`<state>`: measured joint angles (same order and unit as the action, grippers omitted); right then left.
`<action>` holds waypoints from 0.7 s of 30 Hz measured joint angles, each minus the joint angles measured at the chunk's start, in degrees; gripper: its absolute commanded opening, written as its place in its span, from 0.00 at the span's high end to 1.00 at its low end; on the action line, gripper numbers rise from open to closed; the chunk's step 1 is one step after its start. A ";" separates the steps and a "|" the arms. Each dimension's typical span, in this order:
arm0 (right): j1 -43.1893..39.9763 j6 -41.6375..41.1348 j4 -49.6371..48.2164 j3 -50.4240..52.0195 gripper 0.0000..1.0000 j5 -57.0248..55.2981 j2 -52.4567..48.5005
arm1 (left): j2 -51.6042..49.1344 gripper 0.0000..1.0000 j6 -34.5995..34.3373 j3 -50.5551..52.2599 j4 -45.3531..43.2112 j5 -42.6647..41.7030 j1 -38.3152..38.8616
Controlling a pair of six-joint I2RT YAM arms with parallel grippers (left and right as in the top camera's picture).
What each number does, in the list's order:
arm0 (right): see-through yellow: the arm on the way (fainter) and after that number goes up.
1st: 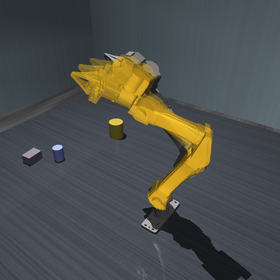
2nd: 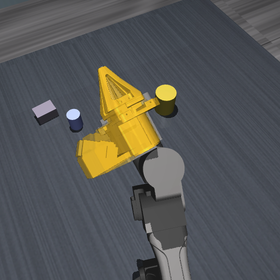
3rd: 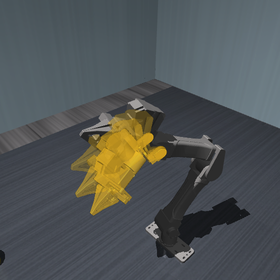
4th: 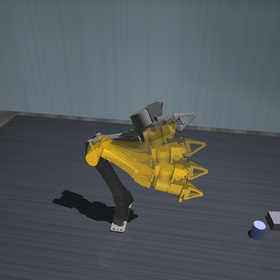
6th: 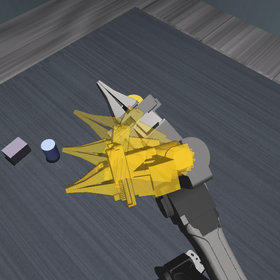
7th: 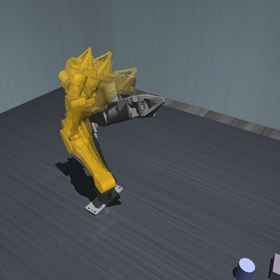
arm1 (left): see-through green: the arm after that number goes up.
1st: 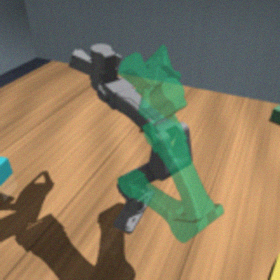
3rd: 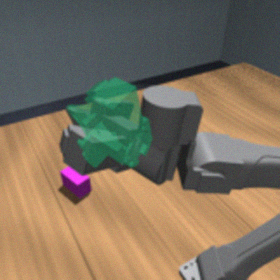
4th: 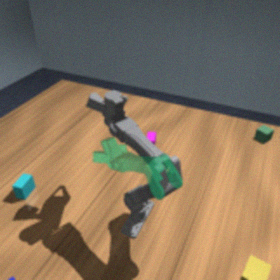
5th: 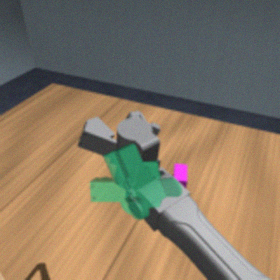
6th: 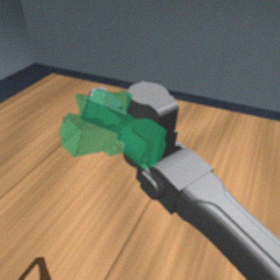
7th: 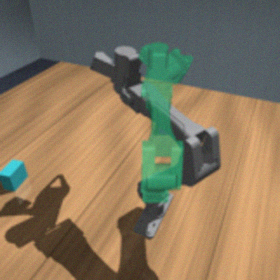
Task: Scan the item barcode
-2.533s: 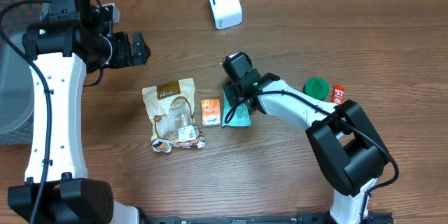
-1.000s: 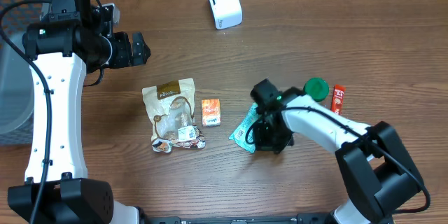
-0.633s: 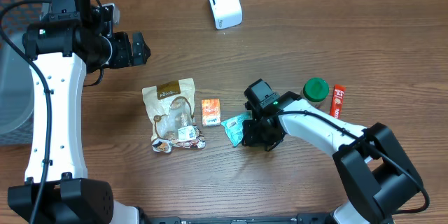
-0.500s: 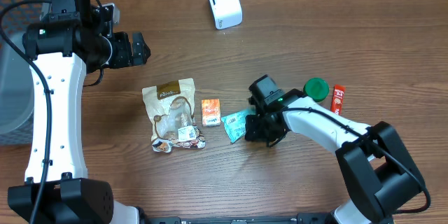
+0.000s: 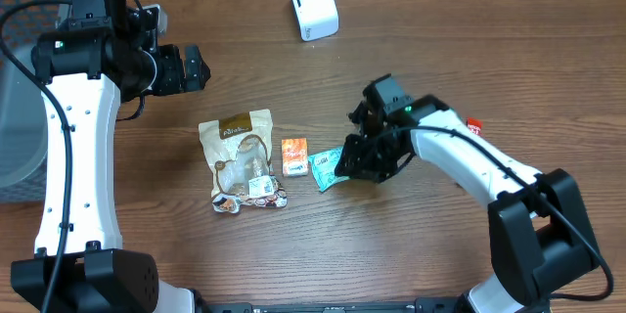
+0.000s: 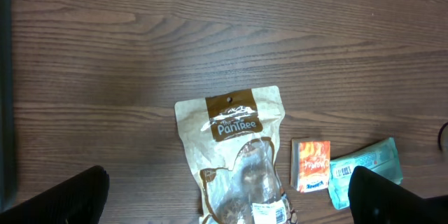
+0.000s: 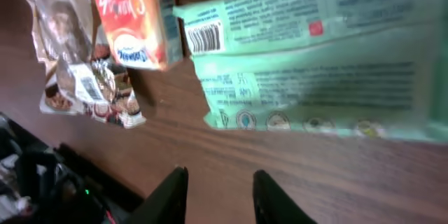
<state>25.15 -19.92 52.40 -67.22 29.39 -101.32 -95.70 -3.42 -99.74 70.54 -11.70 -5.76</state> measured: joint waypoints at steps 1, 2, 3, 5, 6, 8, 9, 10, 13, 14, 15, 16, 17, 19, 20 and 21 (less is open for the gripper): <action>-0.31 0.61 1.20 -1.07 0.65 -0.94 0.00 | 0.00 0.00 0.00 0.00 0.00 0.00 -0.02; -0.57 0.96 1.81 -1.77 0.62 -1.77 0.00 | 0.00 0.00 0.00 0.00 -0.02 0.00 -0.02; -1.03 1.36 2.19 -2.29 0.61 -2.97 0.00 | 0.00 0.00 0.00 0.00 -0.02 0.00 -0.02; -2.05 2.16 2.34 -2.60 0.58 -5.07 0.00 | 0.00 0.00 0.00 0.00 0.00 0.00 -0.02; -2.64 2.40 2.47 -2.60 0.55 -6.03 0.00 | 0.00 0.00 0.00 0.00 0.00 0.00 -0.02; -4.02 2.89 2.60 -2.60 0.52 -7.85 0.00 | 0.00 0.00 0.00 0.00 -0.02 0.00 -0.02; -4.55 3.06 2.60 -2.60 0.50 -8.46 0.00 | 0.00 0.00 0.00 0.00 0.00 0.00 -0.02; -5.20 3.13 2.67 -2.60 0.48 -9.18 0.00 | 0.00 0.00 0.00 0.00 0.00 0.00 -0.02; -6.54 3.39 2.64 -2.60 0.45 -10.38 0.00 | 0.00 0.00 0.00 0.00 -0.02 0.00 -0.02; -6.84 3.48 2.64 -2.60 0.44 -10.64 0.00 | 0.00 0.00 0.00 0.02 -0.26 0.00 -0.02; -7.08 3.48 2.67 -2.60 0.44 -10.88 0.00 | 0.00 0.00 0.00 0.04 -1.44 0.02 -0.02; -7.13 3.48 2.73 -2.60 0.44 -11.13 0.00 | 0.00 0.00 0.00 0.07 -3.34 0.00 0.00; -7.15 3.48 2.75 -2.60 0.43 -11.23 0.00 | 0.00 0.00 0.00 0.07 -4.70 0.00 -0.02; -7.15 3.50 3.04 -2.60 0.43 -11.43 0.00 | 0.00 0.00 0.00 0.07 -7.04 0.00 -0.02; -7.15 3.48 3.21 -2.60 0.43 -11.47 0.00 | 0.00 0.00 0.00 0.07 -7.52 0.00 -0.02; -7.15 3.50 3.28 -2.60 0.43 -11.61 0.00 | 0.00 0.00 0.00 0.07 -7.58 0.00 -0.02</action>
<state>18.00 -16.43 55.68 -69.82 17.78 -101.32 -95.70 -3.42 -99.68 62.96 -11.70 -5.78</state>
